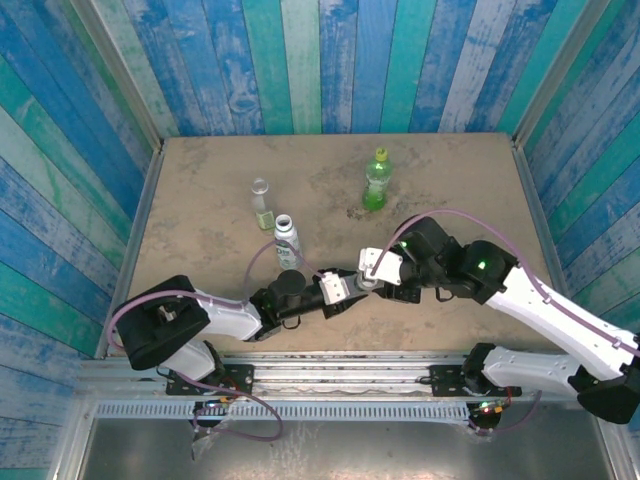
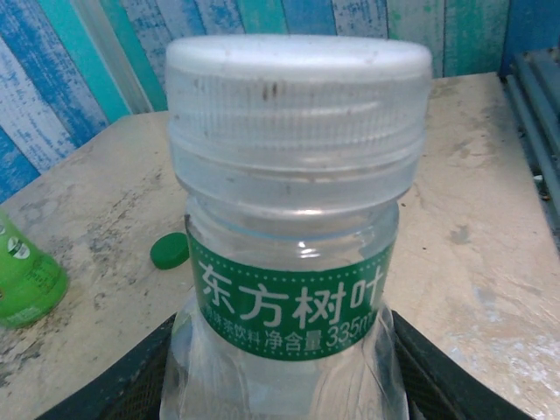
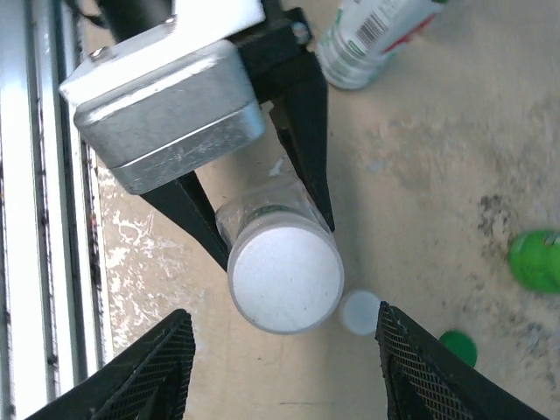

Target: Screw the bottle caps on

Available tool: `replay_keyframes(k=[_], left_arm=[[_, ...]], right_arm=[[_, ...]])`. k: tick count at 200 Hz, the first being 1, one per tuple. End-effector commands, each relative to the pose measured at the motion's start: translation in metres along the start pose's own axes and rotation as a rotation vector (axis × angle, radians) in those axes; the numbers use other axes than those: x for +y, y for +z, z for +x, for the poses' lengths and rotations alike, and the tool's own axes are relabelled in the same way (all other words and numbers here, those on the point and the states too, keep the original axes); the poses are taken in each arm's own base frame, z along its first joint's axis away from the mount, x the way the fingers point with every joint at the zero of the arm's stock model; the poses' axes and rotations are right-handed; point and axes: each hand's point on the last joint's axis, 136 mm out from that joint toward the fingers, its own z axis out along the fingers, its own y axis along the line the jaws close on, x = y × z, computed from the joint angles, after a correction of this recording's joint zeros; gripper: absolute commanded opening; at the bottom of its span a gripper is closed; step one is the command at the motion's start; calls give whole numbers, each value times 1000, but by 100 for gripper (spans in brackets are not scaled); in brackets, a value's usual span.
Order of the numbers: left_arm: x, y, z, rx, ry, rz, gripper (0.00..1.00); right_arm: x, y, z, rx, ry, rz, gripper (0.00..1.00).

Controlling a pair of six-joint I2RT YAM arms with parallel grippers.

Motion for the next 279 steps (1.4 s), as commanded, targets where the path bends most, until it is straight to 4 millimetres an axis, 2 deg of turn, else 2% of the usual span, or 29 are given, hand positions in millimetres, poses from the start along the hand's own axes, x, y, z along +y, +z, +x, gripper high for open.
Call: replay_keyframes(k=[1,48,98,118,146,175,189,204,216,244,262,279], left_arm=[[-2,-8,-23,-70,37,21,53],[-3,-9,-20,-58,37,19,54],[-2,-8,-19,-53,39,16,54],[-1,-8,-19,-52,37,12,54],[2,-8,-20,-56,31,-7,54],[4,-8,-19,-52,31,-16,54],[3,-8,-18,-49,28,-16,54],[3,-8,-18,-50,26,-12,54],[3,-8,-18,-50,26,-12,54],[1,-9,-18,-49,31,-4,54],[0,-9,-16,-44,31,2,54],[-1,-9,-17,-47,31,3,54]], right_arm=[[7,6,2,23,-207,-66,58],[3,21,-1,78,-243,-120,56],[6,26,0,96,-209,-152,33],[10,25,-1,85,-166,-165,28],[9,28,-4,79,18,-148,22],[-17,30,-6,78,377,3,13],[-20,31,-7,55,487,32,12],[-15,32,-7,28,529,22,13],[-8,32,-5,18,474,-8,19],[25,25,4,11,134,-151,49],[19,21,9,28,47,-108,53],[16,18,4,10,-35,-98,53]])
